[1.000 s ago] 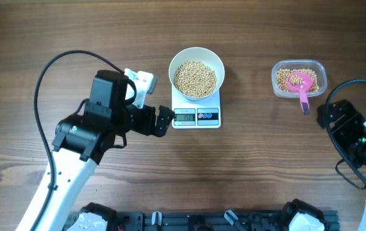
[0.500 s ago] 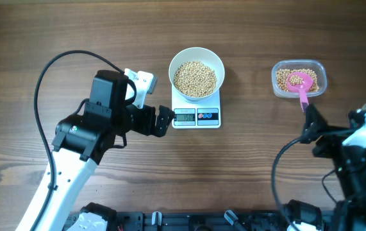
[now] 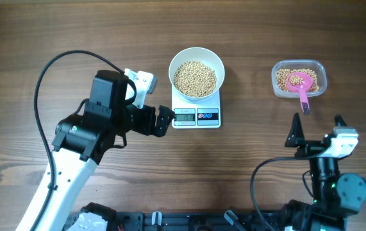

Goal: Scoop item into bowl and weigh 150g on scale

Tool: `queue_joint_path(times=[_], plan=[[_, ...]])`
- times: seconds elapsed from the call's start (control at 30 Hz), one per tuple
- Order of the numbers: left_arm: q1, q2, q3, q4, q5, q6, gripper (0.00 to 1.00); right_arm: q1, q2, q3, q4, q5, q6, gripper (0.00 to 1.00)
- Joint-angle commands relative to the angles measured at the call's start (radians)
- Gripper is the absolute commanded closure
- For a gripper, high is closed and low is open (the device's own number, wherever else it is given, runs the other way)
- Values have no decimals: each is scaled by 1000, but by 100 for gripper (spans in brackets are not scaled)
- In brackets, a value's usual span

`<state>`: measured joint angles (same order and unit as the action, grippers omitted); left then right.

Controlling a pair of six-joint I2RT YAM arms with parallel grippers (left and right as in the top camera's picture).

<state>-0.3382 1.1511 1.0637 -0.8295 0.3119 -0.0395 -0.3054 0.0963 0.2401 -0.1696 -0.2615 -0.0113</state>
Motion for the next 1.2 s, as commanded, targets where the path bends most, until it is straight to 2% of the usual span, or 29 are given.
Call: queue_joint_path(times=[0.0, 0.23, 0.4, 1.17], plan=[[6, -6, 0, 3, 9, -5, 0, 5, -81, -76, 41, -32, -97, 0], [6, -6, 0, 3, 8, -5, 0, 7, -93, -148, 92, -35, -125, 0], [6, -6, 0, 3, 9, -5, 0, 7, -93, -237, 199, -34, -150, 0], [6, -6, 0, 3, 9, -5, 0, 8, -93, -235, 195, -31, -172, 0]])
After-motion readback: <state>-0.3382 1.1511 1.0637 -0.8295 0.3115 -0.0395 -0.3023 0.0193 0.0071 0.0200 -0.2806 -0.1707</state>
